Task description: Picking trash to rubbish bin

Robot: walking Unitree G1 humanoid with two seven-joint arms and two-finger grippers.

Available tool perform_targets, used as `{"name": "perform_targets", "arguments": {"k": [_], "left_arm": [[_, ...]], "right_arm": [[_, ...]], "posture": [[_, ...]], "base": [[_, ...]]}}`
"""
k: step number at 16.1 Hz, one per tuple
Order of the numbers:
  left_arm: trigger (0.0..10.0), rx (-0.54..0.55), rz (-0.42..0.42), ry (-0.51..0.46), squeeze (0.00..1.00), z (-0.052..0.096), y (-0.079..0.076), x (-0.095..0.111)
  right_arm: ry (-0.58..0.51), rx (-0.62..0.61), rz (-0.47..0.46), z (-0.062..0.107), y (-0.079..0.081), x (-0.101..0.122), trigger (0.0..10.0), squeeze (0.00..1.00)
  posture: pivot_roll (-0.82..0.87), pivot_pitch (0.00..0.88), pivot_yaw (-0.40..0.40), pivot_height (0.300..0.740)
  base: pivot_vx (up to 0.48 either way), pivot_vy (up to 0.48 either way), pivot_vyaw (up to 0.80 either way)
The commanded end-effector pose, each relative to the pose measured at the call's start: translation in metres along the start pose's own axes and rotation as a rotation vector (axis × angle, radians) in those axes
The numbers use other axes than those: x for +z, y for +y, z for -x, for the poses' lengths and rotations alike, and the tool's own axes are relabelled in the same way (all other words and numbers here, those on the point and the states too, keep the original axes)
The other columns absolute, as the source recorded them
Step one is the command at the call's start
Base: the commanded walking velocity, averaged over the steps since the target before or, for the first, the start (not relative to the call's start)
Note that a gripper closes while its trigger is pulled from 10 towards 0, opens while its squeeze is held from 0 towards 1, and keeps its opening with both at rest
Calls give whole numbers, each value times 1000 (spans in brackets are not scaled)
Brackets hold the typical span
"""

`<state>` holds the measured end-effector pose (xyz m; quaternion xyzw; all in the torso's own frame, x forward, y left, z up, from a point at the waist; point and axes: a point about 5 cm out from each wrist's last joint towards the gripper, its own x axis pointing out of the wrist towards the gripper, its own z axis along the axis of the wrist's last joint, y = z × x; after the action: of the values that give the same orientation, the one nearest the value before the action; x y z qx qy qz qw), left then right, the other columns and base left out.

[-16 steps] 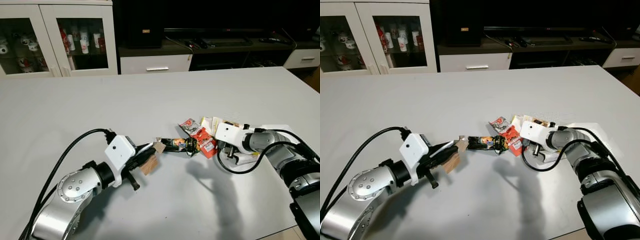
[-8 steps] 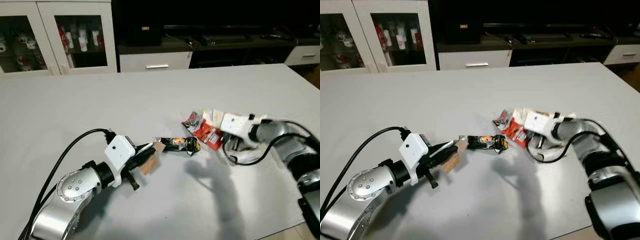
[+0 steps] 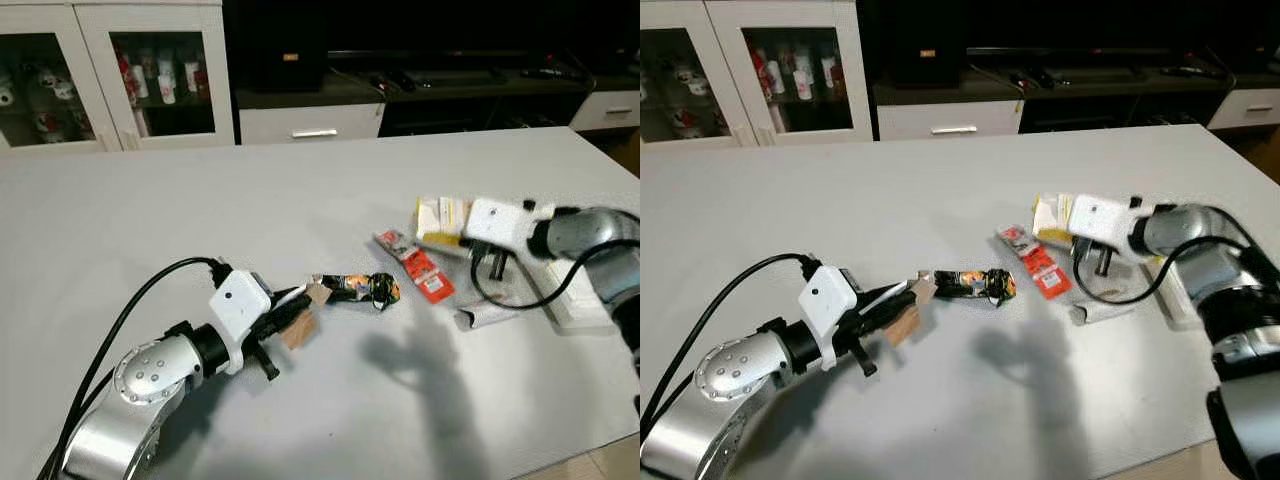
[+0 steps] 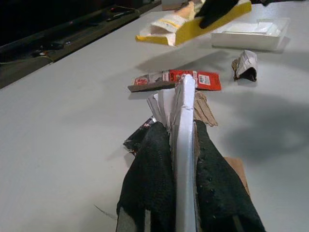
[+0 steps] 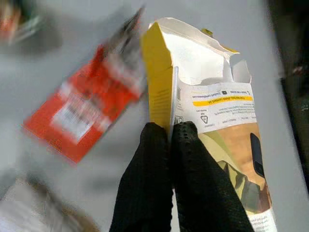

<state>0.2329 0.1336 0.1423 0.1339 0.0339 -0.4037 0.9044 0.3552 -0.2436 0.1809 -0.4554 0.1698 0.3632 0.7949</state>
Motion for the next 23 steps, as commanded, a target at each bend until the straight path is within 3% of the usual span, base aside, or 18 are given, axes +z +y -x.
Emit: {"name": "perform_targets", "arguments": {"k": [1, 2, 3, 5, 6, 7, 9, 11, 16, 23], "left_arm": [[10000, 22, -6, -8, 0, 0, 2, 2], [10000, 31, -2, -7, 0, 0, 2, 2], [10000, 224, 51, 8, 0, 0, 18, -5], [10000, 399, 124, 28, 0, 0, 30, -10], [10000, 420, 141, 24, 0, 0, 31, -10], [10000, 474, 143, 8, 0, -3, 33, -7], [10000, 509, 119, 17, 0, -6, 36, -6], [10000, 500, 96, 10, 0, -8, 37, 0], [10000, 502, 67, -41, 0, -9, 34, 13], [10000, 533, 89, -82, 0, -6, 33, 18]], "right_arm": [[-61, -61, -43, 13, -9, 6, 0, 0], [-77, -75, -55, 15, -10, 7, 0, 0], [-220, -185, -194, 19, -6, 17, 0, 0], [-336, -303, -375, 20, 12, 19, 0, 0], [-353, -334, -426, 20, 20, 18, 0, 0], [-401, -399, -531, 22, 45, 24, 0, 0], [-444, -458, -576, 27, 61, 39, 0, 0], [-429, -492, -561, 32, 69, 47, 10000, 0], [-441, -612, -600, 40, 74, 64, 10000, 0], [-465, -595, -728, 30, 101, 84, 10000, 0]], "posture": [[-21, 0, -104, 740], [-21, 0, -104, 740], [-29, 0, -109, 740], [-33, 0, -106, 740], [-38, 0, -94, 740], [-53, 0, -78, 740], [-62, 0, -68, 740], [-68, 0, -57, 740], [-69, 0, -60, 740], [-63, 0, -80, 740]], "base": [[0, 0, 0], [0, 0, 0], [0, 0, 0], [0, 0, 0], [0, 0, 0], [0, 0, 0], [0, 0, 0], [0, 0, 0], [0, 0, -289], [0, 0, -800]]}}
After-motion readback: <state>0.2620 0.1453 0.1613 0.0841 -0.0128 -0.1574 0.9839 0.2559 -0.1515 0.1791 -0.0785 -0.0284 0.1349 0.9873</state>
